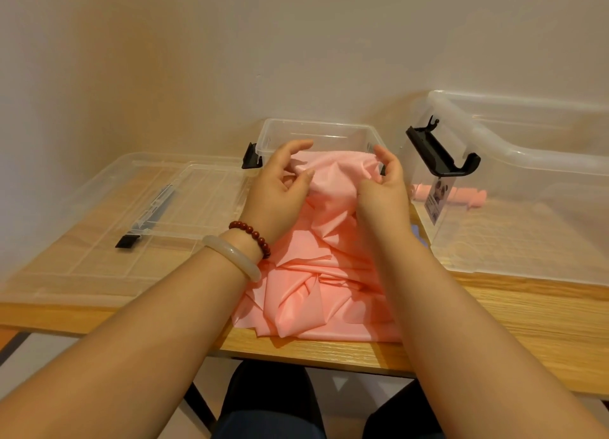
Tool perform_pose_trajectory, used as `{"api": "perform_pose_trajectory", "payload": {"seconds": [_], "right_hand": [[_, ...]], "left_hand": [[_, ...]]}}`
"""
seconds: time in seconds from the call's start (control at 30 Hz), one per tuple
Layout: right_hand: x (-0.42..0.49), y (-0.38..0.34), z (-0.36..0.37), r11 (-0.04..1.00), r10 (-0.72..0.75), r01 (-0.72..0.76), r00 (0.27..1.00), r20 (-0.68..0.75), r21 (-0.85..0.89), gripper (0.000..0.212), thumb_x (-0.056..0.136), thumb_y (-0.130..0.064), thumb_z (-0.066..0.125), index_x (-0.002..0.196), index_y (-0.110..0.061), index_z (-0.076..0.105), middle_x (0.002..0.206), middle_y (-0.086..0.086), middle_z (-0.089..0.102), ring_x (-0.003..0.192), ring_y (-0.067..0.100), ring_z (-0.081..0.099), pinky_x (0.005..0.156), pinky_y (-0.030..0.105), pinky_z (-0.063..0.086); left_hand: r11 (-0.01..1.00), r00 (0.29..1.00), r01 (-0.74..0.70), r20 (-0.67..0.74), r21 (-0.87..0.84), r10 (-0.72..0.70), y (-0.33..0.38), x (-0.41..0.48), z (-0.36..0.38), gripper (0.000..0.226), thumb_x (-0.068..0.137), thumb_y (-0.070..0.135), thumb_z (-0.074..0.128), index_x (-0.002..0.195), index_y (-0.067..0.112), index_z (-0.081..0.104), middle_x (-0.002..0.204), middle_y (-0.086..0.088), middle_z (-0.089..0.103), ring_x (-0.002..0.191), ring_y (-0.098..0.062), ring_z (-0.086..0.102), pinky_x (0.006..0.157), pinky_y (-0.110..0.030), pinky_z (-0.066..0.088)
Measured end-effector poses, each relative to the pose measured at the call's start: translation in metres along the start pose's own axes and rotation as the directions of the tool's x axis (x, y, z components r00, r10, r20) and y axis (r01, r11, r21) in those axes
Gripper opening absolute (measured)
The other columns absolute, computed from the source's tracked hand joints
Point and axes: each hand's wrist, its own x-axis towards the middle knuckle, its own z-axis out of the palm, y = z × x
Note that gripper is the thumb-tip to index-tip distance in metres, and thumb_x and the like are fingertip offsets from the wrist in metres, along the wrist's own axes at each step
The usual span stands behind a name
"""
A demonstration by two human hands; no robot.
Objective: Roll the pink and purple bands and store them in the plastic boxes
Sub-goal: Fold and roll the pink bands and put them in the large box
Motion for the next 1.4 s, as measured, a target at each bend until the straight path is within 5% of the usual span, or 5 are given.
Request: {"api": "perform_pose_trajectory", "payload": {"seconds": [0.33,0.7,0.9,1.07,1.4], "right_hand": [[-0.007,0.003,-0.009,0.964,0.113,-0.126,0.991,-0.067,-0.235,0.016,0.077,-0.029,0.068,0.067,-0.017,0.068,0.069,0.006,0.066,0.072,0.03,0.065,0.071,0.036,0.059],[0.005,-0.035,0.005,0.742,0.209,-0.24,0.97,0.123,0.626,0.02,0.105,-0.015,0.043,0.118,-0.006,0.055,0.087,0.01,0.061,0.071,0.019,0.063,0.075,0.037,0.059],[0.007,-0.043,-0.002,0.978,0.052,-0.07,0.994,0.096,0.196,0.038,0.092,-0.021,0.068,0.125,-0.015,0.052,0.1,0.002,0.054,0.071,0.011,0.06,0.055,0.023,0.051],[0.016,-0.025,-0.013,0.987,-0.04,0.053,0.995,0.09,-0.151,0.068,0.083,-0.004,0.072,0.145,-0.015,0.044,0.138,0.006,0.054,0.116,0.018,0.059,0.093,0.032,0.053],[-0.008,-0.027,0.0,0.958,0.252,-0.214,0.946,0.202,-0.192,0.035,0.087,-0.042,0.069,0.088,-0.007,0.069,0.081,0.013,0.068,0.069,0.023,0.063,0.073,0.036,0.054]], "left_hand": [[0.996,0.99,0.012,-0.138,-0.091,-0.024,-0.003,-0.004,-0.009,0.038,0.093,0.013,0.059,0.113,0.045,0.053,0.092,0.01,0.055,0.076,-0.008,0.053,0.075,-0.03,0.052],[0.905,0.96,0.255,0.202,-0.34,-0.195,0.013,0.001,-0.001,0.086,0.094,0.012,0.061,0.154,0.03,0.003,0.081,0.011,0.069,0.089,-0.011,0.065,0.092,-0.036,0.053],[0.93,0.993,0.112,0.003,-0.351,-0.118,0.031,0.021,-0.007,0.062,0.096,0.002,0.052,0.147,0.029,0.029,0.075,0.006,0.06,0.067,-0.01,0.06,0.071,-0.034,0.057],[0.99,0.983,0.009,-0.181,-0.138,-0.034,0.034,0.026,-0.011,0.05,0.096,0.002,0.048,0.14,0.024,0.041,0.083,0.008,0.048,0.063,0.01,0.052,0.068,-0.008,0.047],[0.987,0.996,0.022,-0.08,-0.159,-0.035,0.035,0.027,-0.013,0.062,0.094,0.011,0.056,0.144,0.038,0.032,0.109,0.006,0.062,0.105,-0.021,0.064,0.084,-0.046,0.057]]}}
